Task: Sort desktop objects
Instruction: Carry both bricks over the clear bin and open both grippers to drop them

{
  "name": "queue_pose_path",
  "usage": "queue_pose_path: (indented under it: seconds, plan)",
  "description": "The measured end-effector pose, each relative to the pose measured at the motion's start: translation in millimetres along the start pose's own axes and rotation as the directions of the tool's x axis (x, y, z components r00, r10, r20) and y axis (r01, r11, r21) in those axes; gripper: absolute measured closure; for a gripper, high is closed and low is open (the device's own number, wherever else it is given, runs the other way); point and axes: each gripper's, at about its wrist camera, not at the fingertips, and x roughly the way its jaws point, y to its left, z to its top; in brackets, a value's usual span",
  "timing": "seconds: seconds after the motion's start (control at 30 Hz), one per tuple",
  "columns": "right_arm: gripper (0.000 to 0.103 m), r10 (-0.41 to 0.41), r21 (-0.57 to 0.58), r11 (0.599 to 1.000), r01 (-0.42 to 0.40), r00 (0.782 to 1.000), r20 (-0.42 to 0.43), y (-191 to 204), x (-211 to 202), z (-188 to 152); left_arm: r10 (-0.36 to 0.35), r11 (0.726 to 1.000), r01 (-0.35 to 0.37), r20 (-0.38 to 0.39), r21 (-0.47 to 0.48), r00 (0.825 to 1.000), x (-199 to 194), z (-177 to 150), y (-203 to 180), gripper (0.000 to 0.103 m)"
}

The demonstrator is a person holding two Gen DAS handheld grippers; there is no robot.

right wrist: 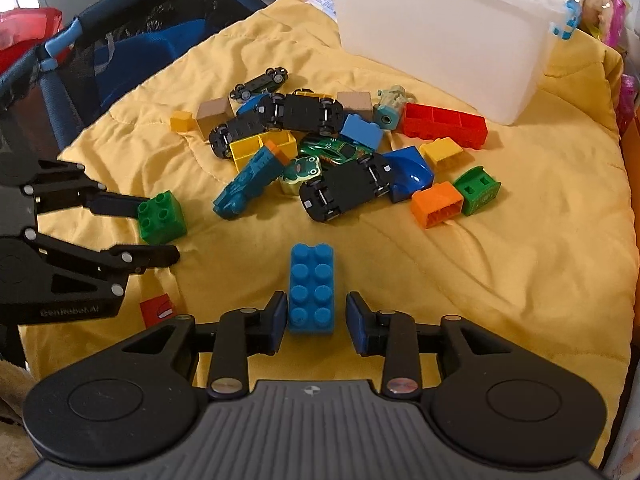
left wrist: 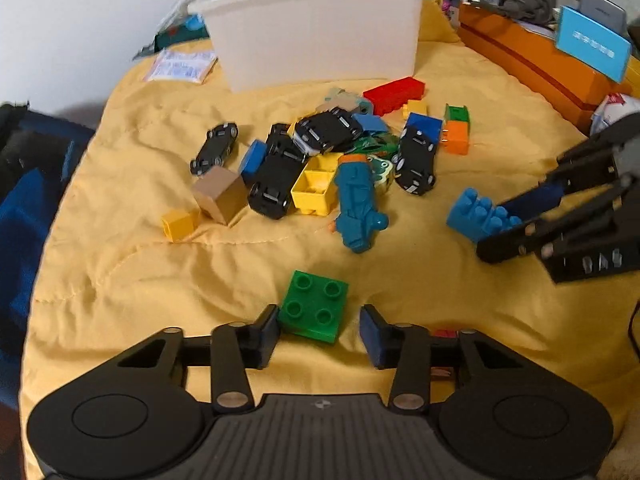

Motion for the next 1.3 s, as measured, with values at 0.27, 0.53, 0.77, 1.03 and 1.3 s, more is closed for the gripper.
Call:
queue_pose_path:
  seconds: [0.27,0.53,0.77,1.03,1.3]
  plan:
    - [0.076,-0.066,-0.025,0.997,0.068,0.993,0.093,-16.0,-26.9,32.2,0.03,0.997,-0.043,0.184,0.066,0.982,-39.1,56.5,12.4,0.067]
    - [0.076,-0.234,0.097,0.972,0.213,0.895,0.379,-77.5,-72.7,149.0,-0.02,0.996,-0.014,0.374,0.089,0.927,-27.8,217.5,45.8,0.067]
    - [0.076,-0.311,0.195,0.946,0.258,0.892,0.329,-119.6,-37.5,205.1,-0.042,0.998,0.028,0.307,0.05,0.951,34.5,284.5,49.1,0.067]
    - [0.074,-0.306,0.221,0.942,0.254,0.919,0.248,-123.8,-10.1,218.0,0.008,1.0,-0.009,0.249,0.004,0.968,56.4,299.1,52.1,0.065]
    - [0.054,-0.32,0.185,0.943,0.275,0.904,0.285,-98.6,-35.5,219.7,0.031,0.999,-0.017,0.325,-0.045,0.945,0.9,291.4,72.0,0.038]
